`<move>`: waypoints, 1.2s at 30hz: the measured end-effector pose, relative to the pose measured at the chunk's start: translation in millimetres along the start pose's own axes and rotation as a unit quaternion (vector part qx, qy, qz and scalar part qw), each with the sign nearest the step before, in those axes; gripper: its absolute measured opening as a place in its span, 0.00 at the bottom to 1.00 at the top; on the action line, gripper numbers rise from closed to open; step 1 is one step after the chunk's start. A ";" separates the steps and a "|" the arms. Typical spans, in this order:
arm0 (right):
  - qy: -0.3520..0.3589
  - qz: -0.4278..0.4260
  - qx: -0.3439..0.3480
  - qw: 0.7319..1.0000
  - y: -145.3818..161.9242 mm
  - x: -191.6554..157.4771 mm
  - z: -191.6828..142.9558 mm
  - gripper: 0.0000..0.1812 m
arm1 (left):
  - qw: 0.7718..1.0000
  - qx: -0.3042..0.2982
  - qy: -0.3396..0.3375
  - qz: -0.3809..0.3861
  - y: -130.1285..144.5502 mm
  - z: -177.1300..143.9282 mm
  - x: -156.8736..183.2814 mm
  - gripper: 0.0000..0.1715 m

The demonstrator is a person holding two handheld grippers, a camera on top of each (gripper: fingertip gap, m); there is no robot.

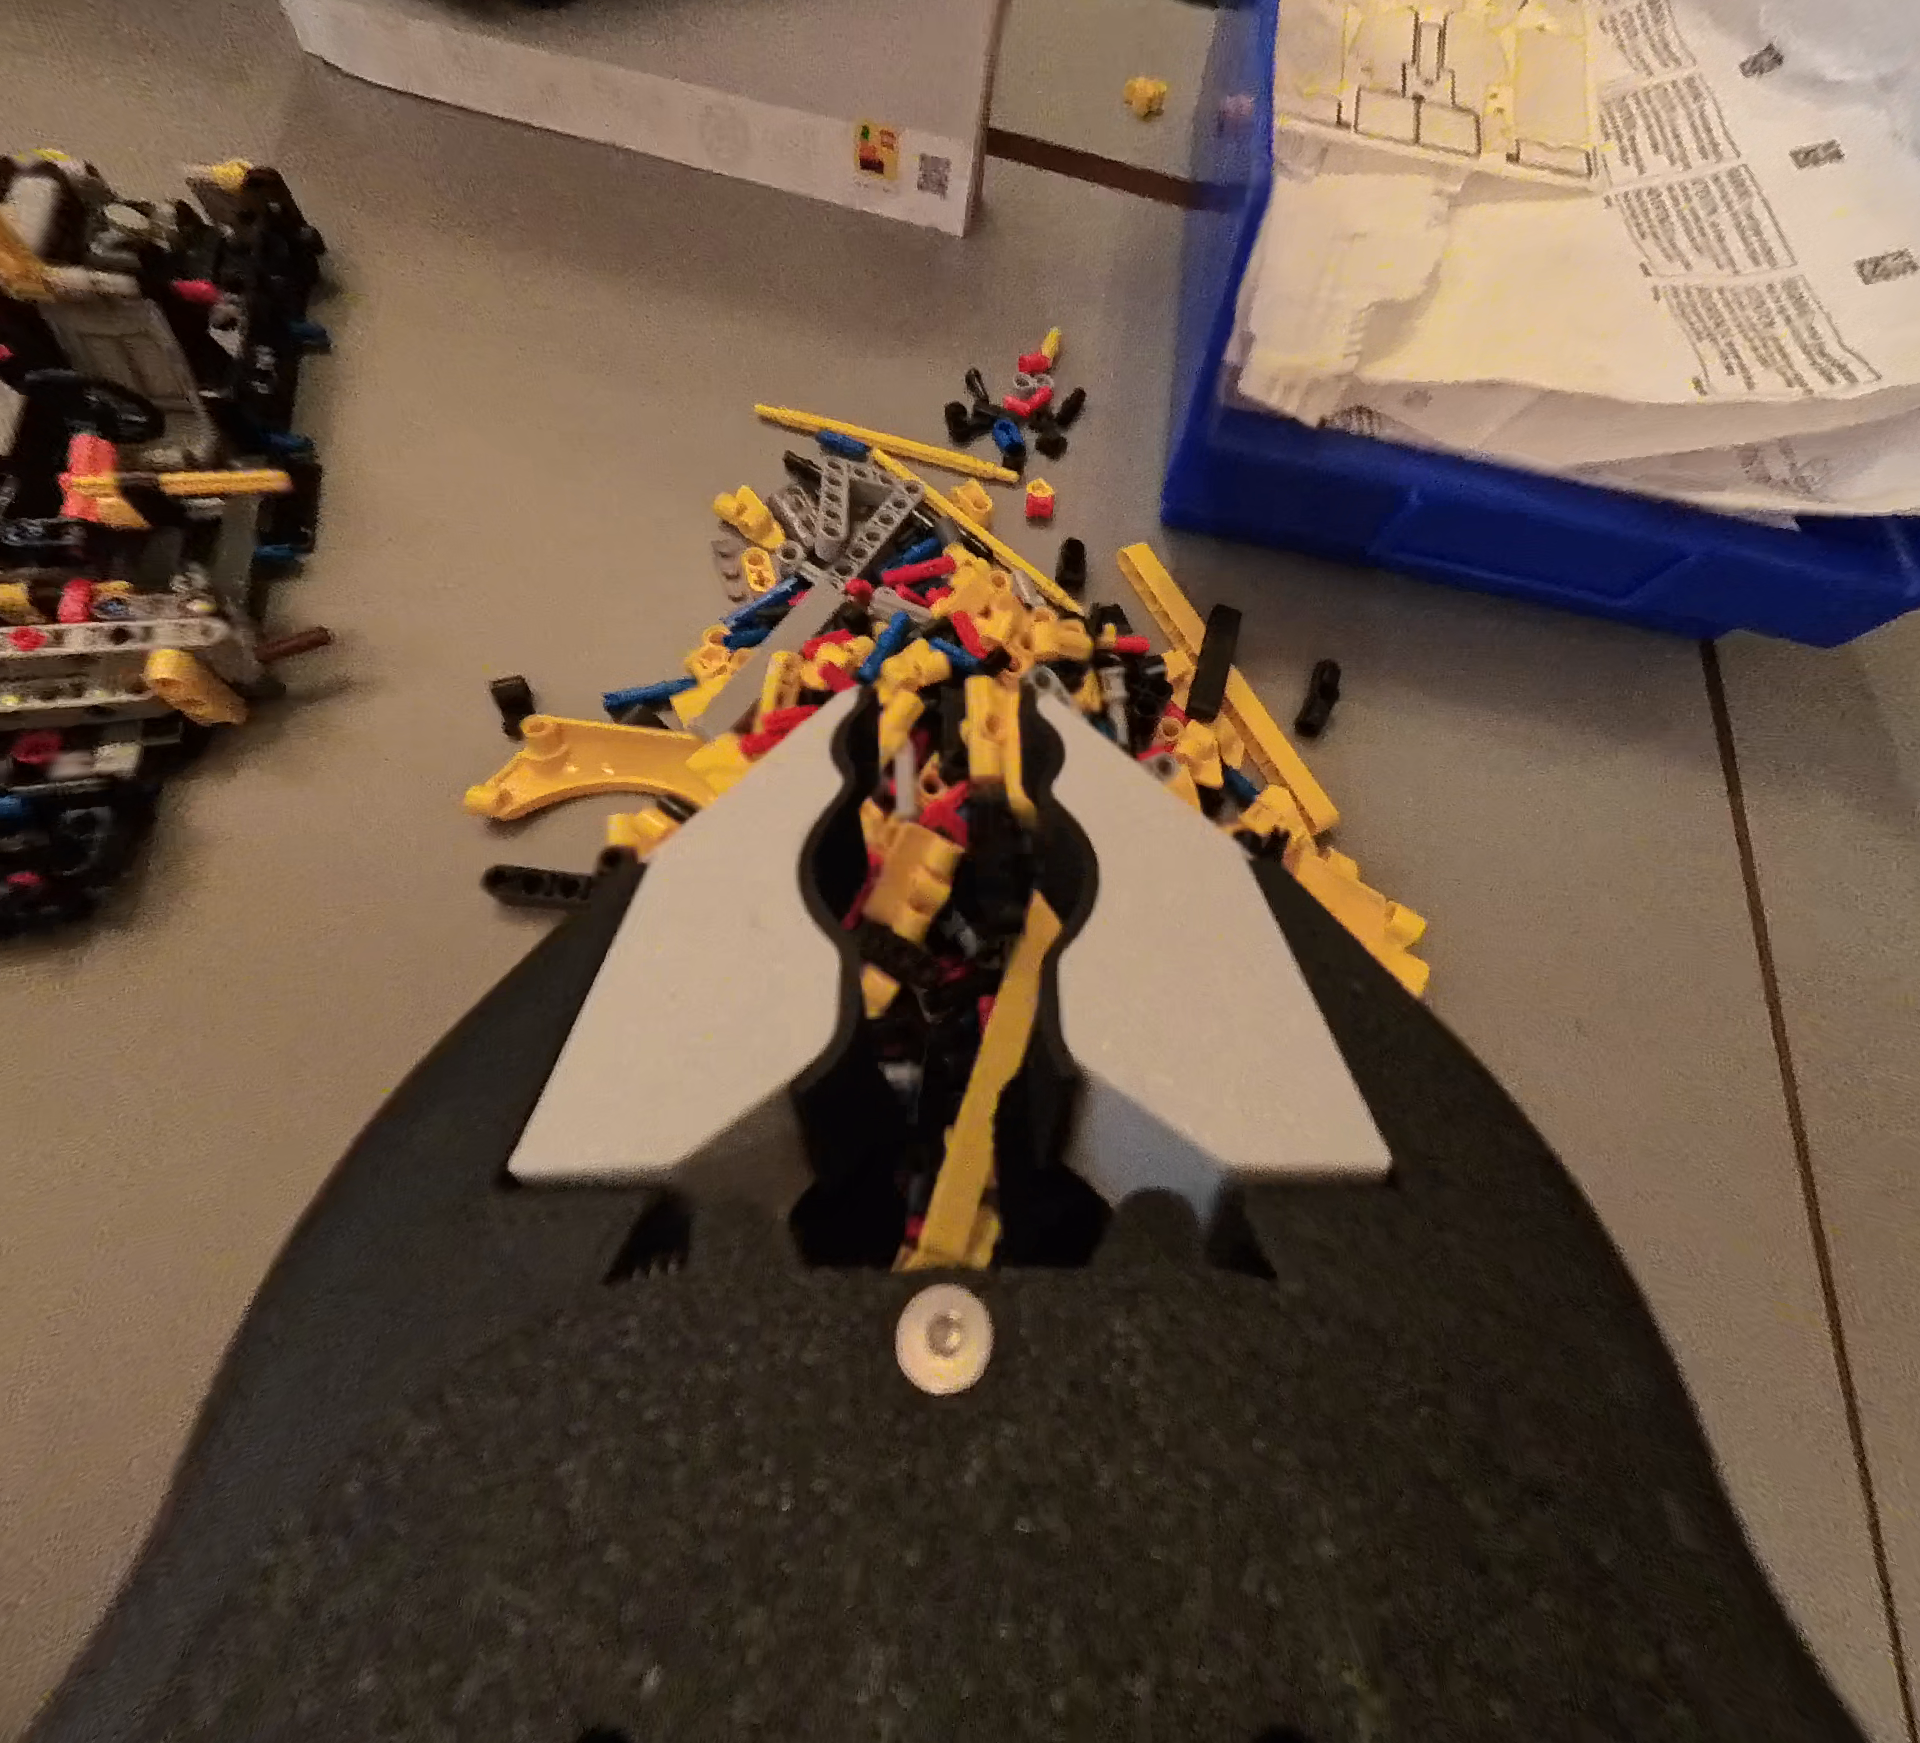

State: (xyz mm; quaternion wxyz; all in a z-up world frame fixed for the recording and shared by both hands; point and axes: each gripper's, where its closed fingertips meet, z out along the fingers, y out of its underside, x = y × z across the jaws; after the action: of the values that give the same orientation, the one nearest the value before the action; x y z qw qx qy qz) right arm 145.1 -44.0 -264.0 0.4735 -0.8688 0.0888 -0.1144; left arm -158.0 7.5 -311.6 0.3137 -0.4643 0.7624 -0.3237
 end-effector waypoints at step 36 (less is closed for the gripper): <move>-0.553 0.173 0.088 0.810 -63.9 -287.5 -47.0 0.00 | 0.973 0.192 -0.124 -0.012 -66.6 -48.7 -31.9 0.05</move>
State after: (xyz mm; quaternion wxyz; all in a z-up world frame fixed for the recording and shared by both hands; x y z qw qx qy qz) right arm -140.7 28.1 -218.4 0.5293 -0.7101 -0.0492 0.4617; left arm -150.5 22.5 -224.7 0.4854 -0.4405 0.6357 -0.4077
